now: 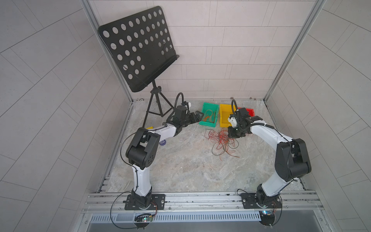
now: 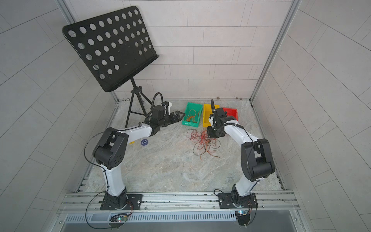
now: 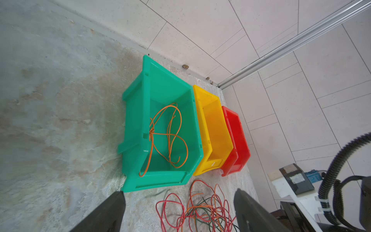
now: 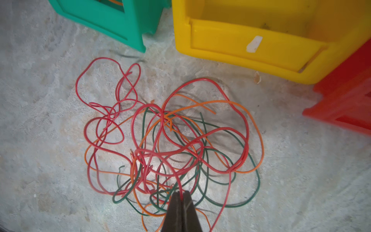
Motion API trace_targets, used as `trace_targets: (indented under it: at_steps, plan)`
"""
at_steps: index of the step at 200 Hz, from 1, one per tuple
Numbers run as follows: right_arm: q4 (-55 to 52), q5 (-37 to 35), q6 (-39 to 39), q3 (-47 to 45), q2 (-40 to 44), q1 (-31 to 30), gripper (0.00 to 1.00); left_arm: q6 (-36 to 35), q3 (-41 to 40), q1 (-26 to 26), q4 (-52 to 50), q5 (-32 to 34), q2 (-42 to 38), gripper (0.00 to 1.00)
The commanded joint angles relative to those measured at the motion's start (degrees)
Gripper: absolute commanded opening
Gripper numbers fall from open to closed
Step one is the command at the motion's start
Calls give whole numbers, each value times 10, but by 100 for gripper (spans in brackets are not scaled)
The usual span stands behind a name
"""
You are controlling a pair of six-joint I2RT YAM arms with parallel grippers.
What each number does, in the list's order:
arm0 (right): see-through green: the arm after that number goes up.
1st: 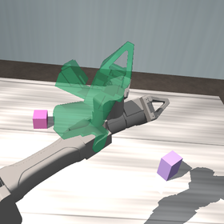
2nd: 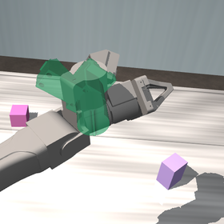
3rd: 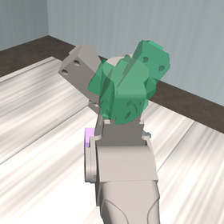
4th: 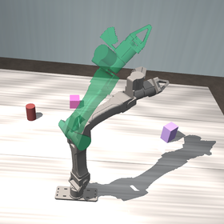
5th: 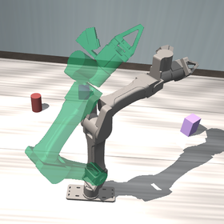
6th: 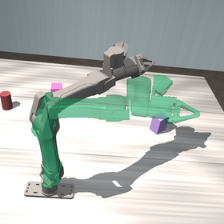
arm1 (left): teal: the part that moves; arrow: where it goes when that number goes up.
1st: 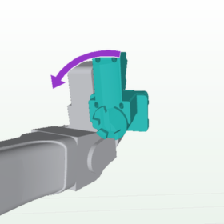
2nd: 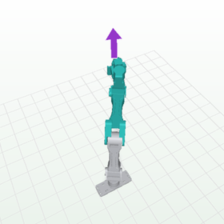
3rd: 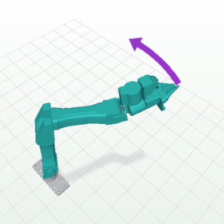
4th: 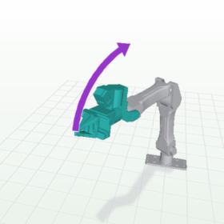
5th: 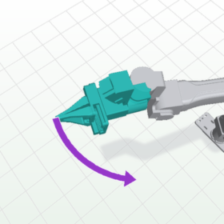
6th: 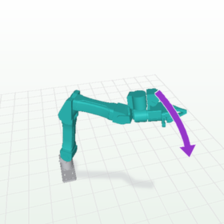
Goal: Untangle and sort cables by color
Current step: Untie the cable.
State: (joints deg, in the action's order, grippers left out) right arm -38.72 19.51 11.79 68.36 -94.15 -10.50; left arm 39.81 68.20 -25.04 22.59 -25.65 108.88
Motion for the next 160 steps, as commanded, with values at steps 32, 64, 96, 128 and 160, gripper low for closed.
trace_targets:
  at_steps: [32, 64, 96, 128, 160]
  plan:
    - [-14, 0, -16, 15, 78, -1, 0, -67, -49, 3, -12, 9, -93, 92]
    - [-16, 42, -23, 31, 112, -1, 0, -109, -107, 1, -11, 4, -163, 92]
    - [-16, 89, -19, 52, 144, -4, 0, -153, -181, -11, -2, 2, -240, 92]
    - [9, 125, 1, 74, 181, -12, 0, -174, -235, -40, 6, -1, -289, 92]
    - [24, 152, 27, 110, 211, -16, 0, -189, -251, -84, 34, -1, -303, 93]
